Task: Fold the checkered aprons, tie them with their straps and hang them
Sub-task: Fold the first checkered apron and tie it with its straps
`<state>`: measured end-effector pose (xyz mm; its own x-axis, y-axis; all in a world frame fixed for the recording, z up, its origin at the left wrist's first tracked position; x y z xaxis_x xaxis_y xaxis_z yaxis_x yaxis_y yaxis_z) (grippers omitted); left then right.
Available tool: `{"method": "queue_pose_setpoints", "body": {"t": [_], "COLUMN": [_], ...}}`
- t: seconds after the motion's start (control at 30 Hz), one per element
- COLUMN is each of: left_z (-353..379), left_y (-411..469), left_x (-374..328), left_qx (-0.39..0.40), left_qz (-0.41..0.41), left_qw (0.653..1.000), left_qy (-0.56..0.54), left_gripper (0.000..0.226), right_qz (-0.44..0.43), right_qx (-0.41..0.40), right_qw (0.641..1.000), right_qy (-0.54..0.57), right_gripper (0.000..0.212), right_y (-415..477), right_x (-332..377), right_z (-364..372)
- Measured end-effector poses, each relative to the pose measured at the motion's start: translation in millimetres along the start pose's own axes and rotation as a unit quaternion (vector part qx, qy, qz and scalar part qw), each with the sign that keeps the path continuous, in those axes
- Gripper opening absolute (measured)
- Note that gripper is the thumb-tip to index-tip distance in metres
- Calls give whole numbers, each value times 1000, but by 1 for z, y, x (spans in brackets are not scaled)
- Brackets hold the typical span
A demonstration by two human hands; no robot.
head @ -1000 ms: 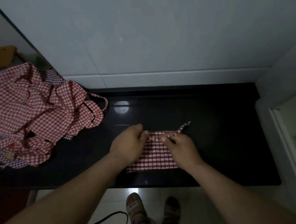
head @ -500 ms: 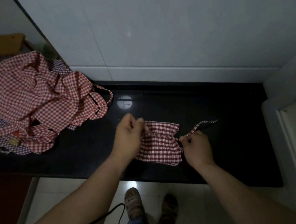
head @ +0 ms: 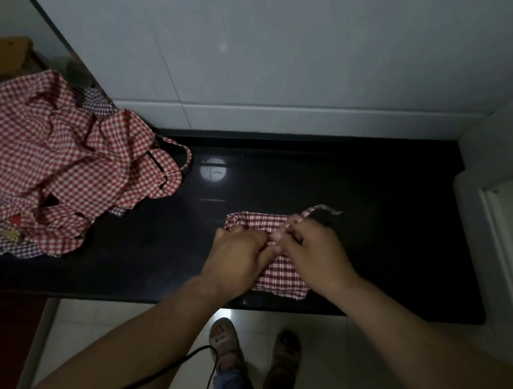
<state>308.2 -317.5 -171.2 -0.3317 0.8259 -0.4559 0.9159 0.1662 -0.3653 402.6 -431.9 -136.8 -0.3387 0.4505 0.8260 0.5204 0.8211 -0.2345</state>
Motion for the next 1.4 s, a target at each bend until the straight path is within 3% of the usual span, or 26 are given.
{"method": "queue_pose_setpoints", "body": {"t": [0.13, 0.2, 0.3, 0.33, 0.5, 0.63, 0.7, 0.83, 0.9, 0.97, 1.07, 1.13, 1.27, 1.4], "left_z": [-4, -5, -9, -9, -5, 0, 6, -3, -5, -6, -17, -33, -64, -72], "left_y": [3, 5, 11, 12, 15, -7, -11, 13, 22, 19, 3, 0, 17, 28], "left_x": [-9, -6, 3, 6, 8, 3, 2, -8, -10, -5, 7, 7, -13, -22], "left_qx": [30, 32, 26, 27, 25, -18, -37, -59, -49, -62, -114, -141, -163, -167], "left_qz": [-18, -34, -68, -76, -65, 12, 26, 39, 38, 32, 8, 0, 24, 33], "left_qw": [999, 999, 993, 989, 985, 995, 997, 995, 994, 990, 957, 945, 971, 985], "left_qy": [13, -12, -97, -120, -161, -95, -55, -73, -86, -124, -266, -294, -172, -41], "left_gripper": [50, 46, 55, 56, 60, 25, 25, 23, 19, 14, 17, 15, 10, 17], "right_qz": [-84, -76, 51, 76, 68, 112, 111, 34, 40, 53, 40, 33, 57, 84], "right_qx": [-3, 2, 30, 42, 51, -9, -28, -57, -61, -58, -60, -36, 10, 7], "right_qw": [981, 991, 988, 985, 996, 990, 987, 998, 997, 996, 997, 999, 995, 988], "right_qy": [-177, -114, 142, 152, -3, 87, 113, -2, 5, 42, 4, -6, 85, 130], "right_gripper": [19, 16, 15, 17, 12, 12, 13, 7, 6, 7, 7, 13, 21, 19], "right_y": [11, 12, 8, 7, 15, 20, 20, 27, 34, 38, 41, 42, 40, 42], "right_x": [34, 31, -3, -13, -20, -23, -18, -3, -7, -12, -14, -16, -18, -22], "right_z": [9, 7, 8, 11, 20, 13, 12, 7, 5, 8, 17, 25, 27, 24]}}
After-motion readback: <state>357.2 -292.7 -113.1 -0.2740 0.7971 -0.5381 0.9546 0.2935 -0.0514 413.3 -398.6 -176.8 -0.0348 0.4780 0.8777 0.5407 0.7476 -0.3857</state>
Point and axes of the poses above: each hand's wrist, its own y-axis towards the middle knuckle, its own z-axis out of the palm, x = y × z, the point moved 7 cm from there along y, towards the middle knuckle, and after that the axes turned 12 degrees about x, right-handed, at the moved point
